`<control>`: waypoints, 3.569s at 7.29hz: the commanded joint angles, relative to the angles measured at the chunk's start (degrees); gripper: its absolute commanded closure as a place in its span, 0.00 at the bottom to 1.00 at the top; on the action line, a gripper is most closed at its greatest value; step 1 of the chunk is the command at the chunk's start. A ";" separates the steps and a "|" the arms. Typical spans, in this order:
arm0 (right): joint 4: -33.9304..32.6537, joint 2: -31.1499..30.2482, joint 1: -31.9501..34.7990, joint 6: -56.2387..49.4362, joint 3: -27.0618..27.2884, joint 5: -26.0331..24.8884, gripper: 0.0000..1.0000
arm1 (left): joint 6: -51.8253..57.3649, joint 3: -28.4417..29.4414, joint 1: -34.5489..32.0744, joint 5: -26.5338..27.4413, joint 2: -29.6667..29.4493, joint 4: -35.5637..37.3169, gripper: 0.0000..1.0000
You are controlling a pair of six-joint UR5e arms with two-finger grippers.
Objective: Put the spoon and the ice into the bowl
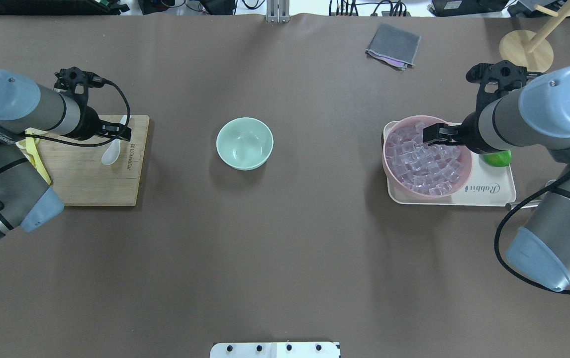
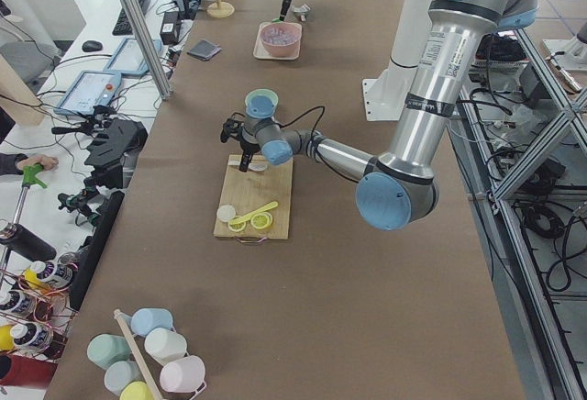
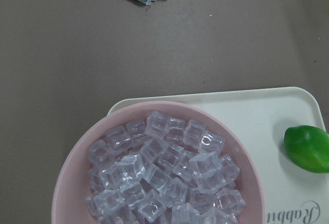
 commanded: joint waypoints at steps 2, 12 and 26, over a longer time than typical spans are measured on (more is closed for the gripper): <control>0.00 -0.06 -0.14 0.01 0.00 -0.10 0.00 | 0.59 0.62 0.58 0.43 -0.21 -0.48 0.48; 0.70 0.20 -0.31 -0.43 -1.23 0.07 0.00 | -17.95 -6.58 0.93 0.77 -3.44 -1.89 1.00; 7.91 4.43 -1.28 -0.87 -9.23 -0.80 0.00 | -29.16 -6.47 13.80 17.81 -15.16 2.91 0.03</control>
